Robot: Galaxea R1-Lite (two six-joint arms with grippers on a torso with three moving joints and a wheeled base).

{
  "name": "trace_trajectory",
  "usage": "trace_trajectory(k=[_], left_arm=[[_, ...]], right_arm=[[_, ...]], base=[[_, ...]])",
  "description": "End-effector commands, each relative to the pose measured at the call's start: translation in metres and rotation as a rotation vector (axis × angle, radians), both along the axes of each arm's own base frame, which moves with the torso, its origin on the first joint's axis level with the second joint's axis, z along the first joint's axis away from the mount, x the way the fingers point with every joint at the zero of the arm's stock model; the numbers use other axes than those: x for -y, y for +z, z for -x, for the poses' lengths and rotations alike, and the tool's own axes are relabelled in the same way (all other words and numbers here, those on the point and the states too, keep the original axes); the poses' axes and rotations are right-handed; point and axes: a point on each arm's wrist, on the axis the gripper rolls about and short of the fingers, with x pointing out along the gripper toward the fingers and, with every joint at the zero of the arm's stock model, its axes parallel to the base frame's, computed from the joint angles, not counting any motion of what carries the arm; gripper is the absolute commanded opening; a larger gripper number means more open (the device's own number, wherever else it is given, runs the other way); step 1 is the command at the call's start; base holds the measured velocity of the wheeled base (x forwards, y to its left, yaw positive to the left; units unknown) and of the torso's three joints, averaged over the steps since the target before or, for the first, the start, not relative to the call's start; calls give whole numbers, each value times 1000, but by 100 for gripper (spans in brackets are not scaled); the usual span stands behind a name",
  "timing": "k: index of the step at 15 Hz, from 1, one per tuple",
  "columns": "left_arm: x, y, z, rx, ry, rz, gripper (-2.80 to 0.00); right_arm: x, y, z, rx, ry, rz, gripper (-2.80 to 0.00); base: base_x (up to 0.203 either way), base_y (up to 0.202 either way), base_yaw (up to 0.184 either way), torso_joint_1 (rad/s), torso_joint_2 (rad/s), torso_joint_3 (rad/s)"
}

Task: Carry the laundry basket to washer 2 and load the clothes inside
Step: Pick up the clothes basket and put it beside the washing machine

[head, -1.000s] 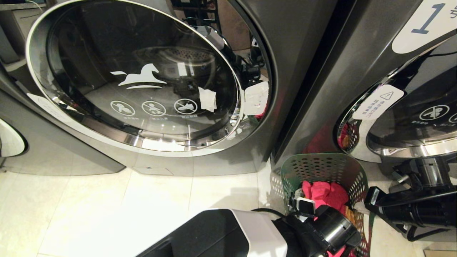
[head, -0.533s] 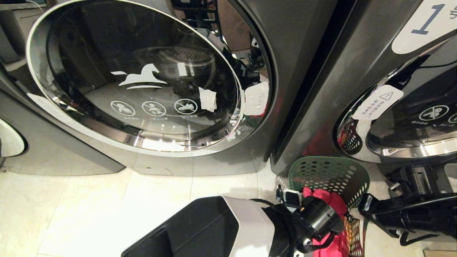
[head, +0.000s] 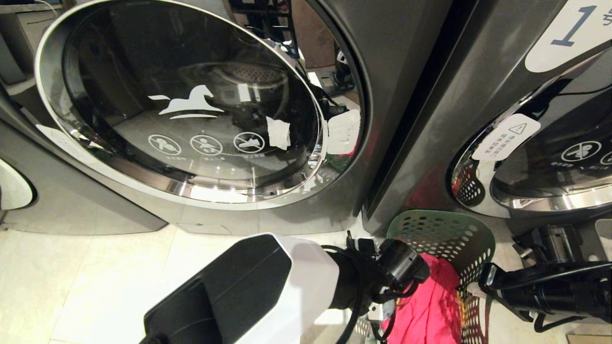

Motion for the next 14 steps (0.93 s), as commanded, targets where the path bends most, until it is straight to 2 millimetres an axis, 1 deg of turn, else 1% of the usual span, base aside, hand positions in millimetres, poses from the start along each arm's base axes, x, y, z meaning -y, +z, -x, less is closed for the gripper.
trace_trajectory(k=[1, 4, 7, 9, 10, 12, 14], left_arm=[[-19, 18, -3, -6, 26, 7, 0], [-38, 37, 0, -45, 38, 51, 0], [-40, 66, 8, -90, -1, 185, 0], [-47, 83, 12, -105, 20, 240, 0], [-51, 84, 14, -112, 29, 239, 0], [-63, 88, 17, -119, 40, 239, 0], [-75, 98, 19, -147, 43, 273, 0]], right_arm=[[0, 0, -1, 1, -1, -2, -280], [0, -1, -1, 1, 0, -3, -280], [0, -3, 0, -11, 2, -6, -280], [0, -6, -2, -10, 12, -12, -280], [0, -5, -3, 1, 26, -1, -280], [0, -11, -6, -3, 63, 34, -280], [5, -17, -9, 1, 81, 61, -280]], base=[[0, 0, 0, 0, 0, 0], [0, 0, 0, 0, 0, 0], [0, 0, 0, 0, 0, 0], [0, 0, 0, 0, 0, 0], [0, 0, 0, 0, 0, 0], [0, 0, 0, 0, 0, 0], [0, 0, 0, 0, 0, 0]])
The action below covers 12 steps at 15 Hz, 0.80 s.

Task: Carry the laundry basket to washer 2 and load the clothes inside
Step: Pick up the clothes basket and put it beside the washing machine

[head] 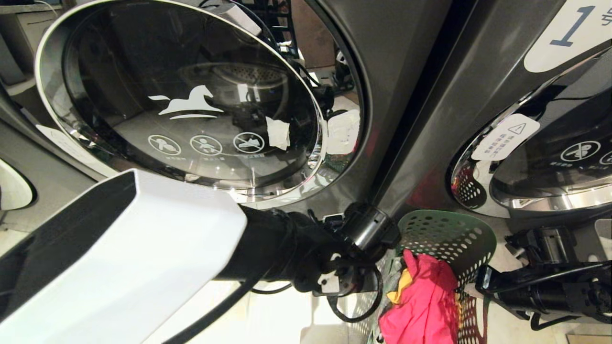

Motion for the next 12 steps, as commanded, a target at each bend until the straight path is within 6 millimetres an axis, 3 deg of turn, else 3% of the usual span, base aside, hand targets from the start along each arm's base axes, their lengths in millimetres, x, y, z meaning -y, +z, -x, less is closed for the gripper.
trace_trajectory(k=[1, 12], left_arm=[[-18, 23, 4, -18, 15, 63, 0], [-65, 49, 7, -16, 80, 100, 0]], right_arm=[[6, -12, -3, -16, 39, 44, -280], [82, -31, 4, -32, 60, 269, -280]], base=[[0, 0, 0, 0, 0, 0], [0, 0, 0, 0, 0, 0]])
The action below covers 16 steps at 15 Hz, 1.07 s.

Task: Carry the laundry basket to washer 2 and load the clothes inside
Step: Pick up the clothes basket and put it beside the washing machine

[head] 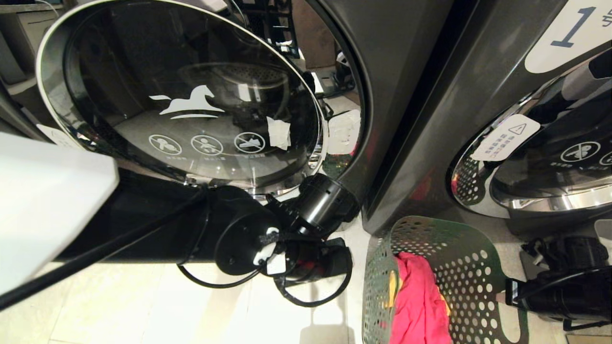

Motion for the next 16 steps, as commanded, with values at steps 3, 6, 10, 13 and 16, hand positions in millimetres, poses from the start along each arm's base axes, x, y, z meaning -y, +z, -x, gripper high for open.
trace_trajectory(k=[3, 6, 10, 13, 16], left_arm=[[-14, 9, 4, 7, 20, 14, 0], [-16, 14, 5, 14, 22, 22, 0], [-32, 17, 17, 8, 21, 13, 0], [-51, 18, 31, 0, 24, 0, 0], [-61, 20, 33, 1, 41, -1, 0]], right_arm=[[28, 2, -2, 26, -35, 53, -280], [37, 5, -5, 51, -50, 68, -280], [45, 9, -8, 79, -15, 88, -280], [45, 13, -13, 123, 65, 70, -280], [42, 12, -15, 133, 98, 61, -280]], base=[[0, 0, 0, 0, 0, 0], [0, 0, 0, 0, 0, 0], [0, 0, 0, 0, 0, 0], [0, 0, 0, 0, 0, 0], [0, 0, 0, 0, 0, 0]])
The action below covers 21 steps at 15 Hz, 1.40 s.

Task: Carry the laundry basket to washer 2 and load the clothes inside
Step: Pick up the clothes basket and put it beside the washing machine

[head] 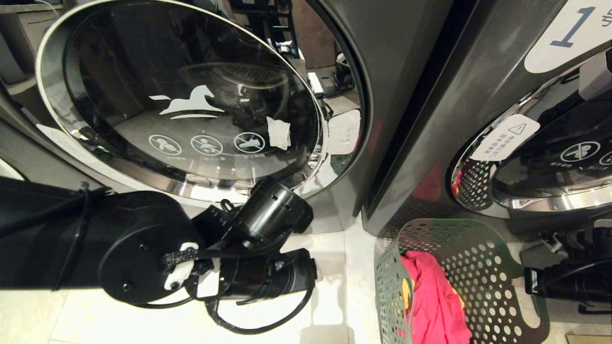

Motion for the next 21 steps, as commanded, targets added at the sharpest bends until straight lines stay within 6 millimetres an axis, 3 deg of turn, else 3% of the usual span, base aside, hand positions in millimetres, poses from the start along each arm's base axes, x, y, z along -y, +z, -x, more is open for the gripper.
trace_trajectory(k=[1, 12, 13, 16, 20, 21], left_arm=[[-9, 7, 1, 10, 22, 16, 0], [-16, 4, -2, 1, 57, 15, 0], [-16, 4, -2, 0, 56, 16, 0], [-16, 5, -2, 3, 57, 17, 0], [-25, 7, -3, 9, 82, 16, 0], [-28, 7, -1, 9, 82, 16, -280]], right_arm=[[-3, -1, -3, 7, 28, -11, -280], [-11, 0, -2, 5, 50, -10, -280], [-13, -2, 0, -2, 61, -7, 0], [-15, -3, 3, -7, 97, 14, 0], [-23, 14, 14, 27, 107, 28, 0], [-26, 19, 19, 37, 109, 32, 0]], base=[[0, 0, 0, 0, 0, 0], [0, 0, 0, 0, 0, 0], [0, 0, 0, 0, 0, 0], [0, 0, 0, 0, 0, 0], [0, 0, 0, 0, 0, 0], [0, 0, 0, 0, 0, 0]])
